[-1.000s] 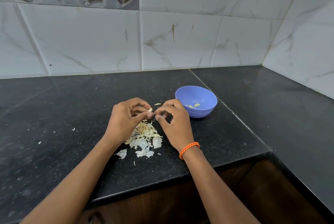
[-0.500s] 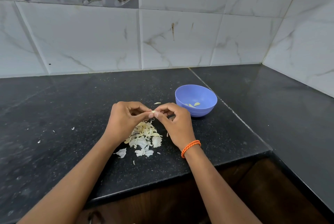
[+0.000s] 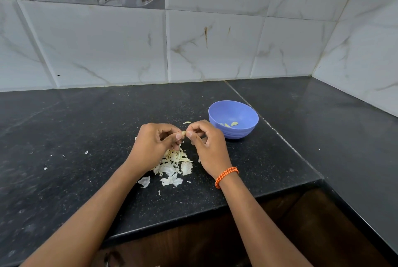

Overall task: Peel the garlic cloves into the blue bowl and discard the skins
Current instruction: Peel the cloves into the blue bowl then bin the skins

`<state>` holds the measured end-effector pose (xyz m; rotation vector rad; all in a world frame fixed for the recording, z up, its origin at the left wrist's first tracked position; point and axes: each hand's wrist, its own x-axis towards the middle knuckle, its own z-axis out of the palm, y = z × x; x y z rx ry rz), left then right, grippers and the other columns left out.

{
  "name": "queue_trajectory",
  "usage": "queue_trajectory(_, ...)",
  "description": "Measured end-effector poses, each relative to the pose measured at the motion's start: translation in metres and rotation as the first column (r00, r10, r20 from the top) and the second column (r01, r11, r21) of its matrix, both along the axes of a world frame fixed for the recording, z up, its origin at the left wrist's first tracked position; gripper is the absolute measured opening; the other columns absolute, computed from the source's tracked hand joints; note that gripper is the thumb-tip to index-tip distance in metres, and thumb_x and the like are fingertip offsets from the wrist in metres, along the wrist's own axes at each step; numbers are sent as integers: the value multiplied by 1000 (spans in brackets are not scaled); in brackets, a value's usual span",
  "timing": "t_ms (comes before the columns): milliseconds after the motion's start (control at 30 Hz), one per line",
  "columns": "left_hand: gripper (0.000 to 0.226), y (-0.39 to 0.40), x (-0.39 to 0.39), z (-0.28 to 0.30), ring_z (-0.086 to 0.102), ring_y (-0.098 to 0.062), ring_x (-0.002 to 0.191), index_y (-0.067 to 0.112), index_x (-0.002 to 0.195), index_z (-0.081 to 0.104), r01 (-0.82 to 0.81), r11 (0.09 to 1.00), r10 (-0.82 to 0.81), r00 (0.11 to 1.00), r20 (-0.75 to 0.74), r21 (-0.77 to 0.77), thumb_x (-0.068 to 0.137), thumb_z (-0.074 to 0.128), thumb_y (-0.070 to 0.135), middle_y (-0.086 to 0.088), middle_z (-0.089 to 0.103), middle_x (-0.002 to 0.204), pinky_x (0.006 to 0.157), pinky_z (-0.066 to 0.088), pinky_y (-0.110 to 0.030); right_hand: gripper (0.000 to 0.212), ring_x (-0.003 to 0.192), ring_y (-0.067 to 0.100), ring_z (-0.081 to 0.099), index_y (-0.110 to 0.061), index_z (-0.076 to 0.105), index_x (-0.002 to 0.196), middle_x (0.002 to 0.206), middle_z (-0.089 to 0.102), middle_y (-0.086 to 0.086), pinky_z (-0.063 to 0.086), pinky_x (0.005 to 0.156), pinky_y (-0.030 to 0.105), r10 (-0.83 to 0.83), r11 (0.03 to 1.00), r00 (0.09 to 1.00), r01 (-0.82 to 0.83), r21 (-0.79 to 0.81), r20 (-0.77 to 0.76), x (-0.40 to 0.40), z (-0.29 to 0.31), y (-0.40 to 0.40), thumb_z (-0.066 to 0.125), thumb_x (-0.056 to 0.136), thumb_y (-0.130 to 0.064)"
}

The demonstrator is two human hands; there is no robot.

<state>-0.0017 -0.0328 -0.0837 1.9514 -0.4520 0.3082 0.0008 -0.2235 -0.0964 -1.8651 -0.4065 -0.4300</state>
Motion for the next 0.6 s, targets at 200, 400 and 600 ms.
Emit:
queue_trajectory(200, 14, 2, 5, -1, 73, -13, 82, 21, 93, 83, -92, 992, 81, 990, 118, 91, 102, 73, 23, 13, 77, 82, 79, 61, -44, 15, 100, 11, 67, -19, 81, 114, 112, 69, -6, 52, 76, 18, 7, 1000, 999, -6, -21, 54, -4, 6, 2, 71, 102, -17)
queue_trajectory(400, 11, 0, 3, 1, 67, -12, 82, 32, 91, 84, -109, 982, 87, 985, 147, 152, 99, 76, 32, 18, 77, 79, 73, 52, -30, 14, 83, 16, 63, -18, 81, 93, 107, 58, -4, 48, 65, 18, -79, 997, 994, 78, 8, 70, -5, 7, 4, 86, 90, -30)
queue_trajectory(600, 10, -1, 0, 3, 70, -14, 83, 30, 92, 84, -105, 988, 90, 988, 129, 111, 98, 77, 32, 19, 77, 83, 78, 56, -34, 22, 79, 18, 61, -14, 77, 82, 102, 57, 0, 48, 60, 20, -79, 997, 995, 77, 30, 69, -6, 9, 5, 89, 86, -32)
